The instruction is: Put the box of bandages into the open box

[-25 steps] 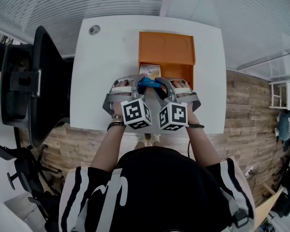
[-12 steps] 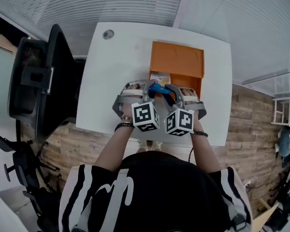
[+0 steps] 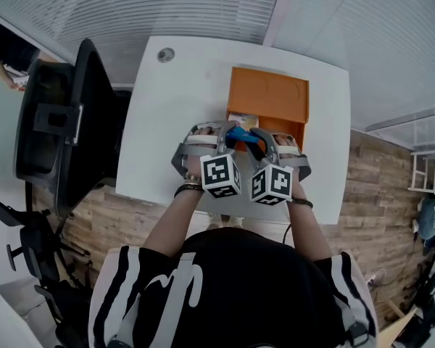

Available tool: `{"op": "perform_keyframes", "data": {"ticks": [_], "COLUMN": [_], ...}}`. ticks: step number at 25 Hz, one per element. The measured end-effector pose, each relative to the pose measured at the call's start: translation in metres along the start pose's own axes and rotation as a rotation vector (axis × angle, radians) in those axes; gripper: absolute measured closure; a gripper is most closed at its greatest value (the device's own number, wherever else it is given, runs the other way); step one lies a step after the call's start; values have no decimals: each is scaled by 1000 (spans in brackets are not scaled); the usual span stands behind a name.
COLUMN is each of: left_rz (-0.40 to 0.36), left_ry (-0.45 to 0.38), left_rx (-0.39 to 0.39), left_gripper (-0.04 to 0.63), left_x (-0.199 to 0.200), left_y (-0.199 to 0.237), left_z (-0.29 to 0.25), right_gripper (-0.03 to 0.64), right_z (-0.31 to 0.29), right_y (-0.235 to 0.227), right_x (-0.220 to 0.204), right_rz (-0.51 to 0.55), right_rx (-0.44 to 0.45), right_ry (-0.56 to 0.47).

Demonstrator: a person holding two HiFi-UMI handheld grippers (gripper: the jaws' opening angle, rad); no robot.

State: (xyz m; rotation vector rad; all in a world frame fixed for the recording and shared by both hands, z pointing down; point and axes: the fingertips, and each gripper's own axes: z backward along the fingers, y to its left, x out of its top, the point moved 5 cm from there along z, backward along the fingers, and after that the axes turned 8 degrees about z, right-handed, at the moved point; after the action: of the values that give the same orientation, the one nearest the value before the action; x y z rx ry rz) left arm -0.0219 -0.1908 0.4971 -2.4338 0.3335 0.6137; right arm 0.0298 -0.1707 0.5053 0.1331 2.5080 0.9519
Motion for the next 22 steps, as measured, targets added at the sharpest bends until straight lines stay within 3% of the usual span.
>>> {"op": "perform_keyframes", "data": {"ticks": [12, 18, 22], "left_rz": [16, 53, 57], "left_ry": [-12, -29, -16], "left_rx": [-28, -40, -55], "left_gripper": [440, 371, 359], "left_x": [-3, -2, -5], "left_y": [-1, -4, -7], "left_z": [2, 5, 8], "right_gripper": [492, 449, 431], "right_z": [-5, -6, -3], "right_y": [3, 6, 10], "right_x": [3, 5, 5], "right_rz": [-48, -72, -69], "right_rx": [19, 34, 47], "right_ry": [2, 2, 8]}}
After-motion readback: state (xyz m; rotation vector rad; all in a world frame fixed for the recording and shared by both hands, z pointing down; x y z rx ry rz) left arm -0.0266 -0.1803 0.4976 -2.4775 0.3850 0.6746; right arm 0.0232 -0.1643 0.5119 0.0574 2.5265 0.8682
